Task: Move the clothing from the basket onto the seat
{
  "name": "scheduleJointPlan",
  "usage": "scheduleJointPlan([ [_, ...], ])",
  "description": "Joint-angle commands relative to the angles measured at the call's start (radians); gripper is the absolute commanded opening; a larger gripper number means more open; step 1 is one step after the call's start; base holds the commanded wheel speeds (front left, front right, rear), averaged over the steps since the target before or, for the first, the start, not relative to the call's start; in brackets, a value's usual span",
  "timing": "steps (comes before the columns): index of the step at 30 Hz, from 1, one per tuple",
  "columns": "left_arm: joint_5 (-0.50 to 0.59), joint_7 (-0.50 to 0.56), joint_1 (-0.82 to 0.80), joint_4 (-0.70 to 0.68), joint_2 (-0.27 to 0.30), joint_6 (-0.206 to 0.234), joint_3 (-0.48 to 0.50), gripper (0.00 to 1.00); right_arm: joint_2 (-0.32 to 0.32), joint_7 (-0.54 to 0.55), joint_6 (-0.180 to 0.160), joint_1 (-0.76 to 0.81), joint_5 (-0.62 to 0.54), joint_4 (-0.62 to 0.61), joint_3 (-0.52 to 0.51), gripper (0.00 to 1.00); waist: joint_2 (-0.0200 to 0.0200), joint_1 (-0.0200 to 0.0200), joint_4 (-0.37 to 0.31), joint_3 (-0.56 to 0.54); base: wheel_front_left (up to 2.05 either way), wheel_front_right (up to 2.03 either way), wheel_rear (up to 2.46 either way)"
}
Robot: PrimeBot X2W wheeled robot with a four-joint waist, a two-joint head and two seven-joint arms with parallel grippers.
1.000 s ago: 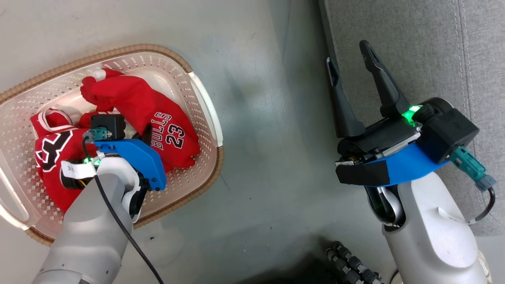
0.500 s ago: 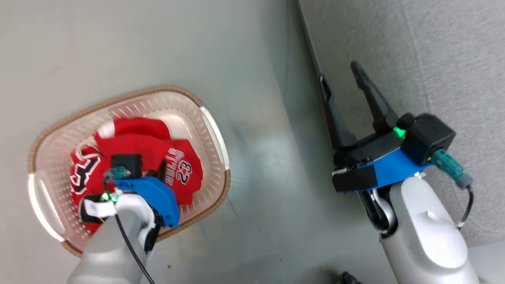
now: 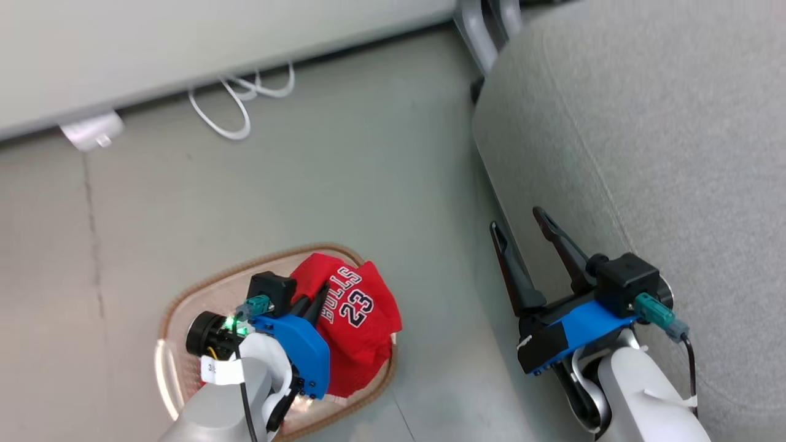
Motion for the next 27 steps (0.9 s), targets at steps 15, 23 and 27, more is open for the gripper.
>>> scheduleJointPlan([
  [15,-0.071,-0.004,-0.12,-0.196,-0.003,-0.002,-0.126,0.0,-0.004,0.054,0.0,0.127,0.005,0.006,-0.011,1.0,0.0,0.0004,0.102,-0.29,0.0,0.0,0.0],
  [23,-0.095,0.011,-0.201,-0.231,-0.02,-0.002,-0.151,0.0,-0.004,0.077,0.0,0.159,0.01,-0.012,0.012,1.0,0.0,0.0004,0.097,-0.332,0.0,0.0,0.0],
  [27,-0.104,0.013,-0.224,-0.23,-0.024,-0.002,-0.156,0.0,-0.004,0.083,0.0,0.167,0.013,-0.021,0.021,1.0,0.0,0.0004,0.092,-0.337,0.0,0.0,0.0],
])
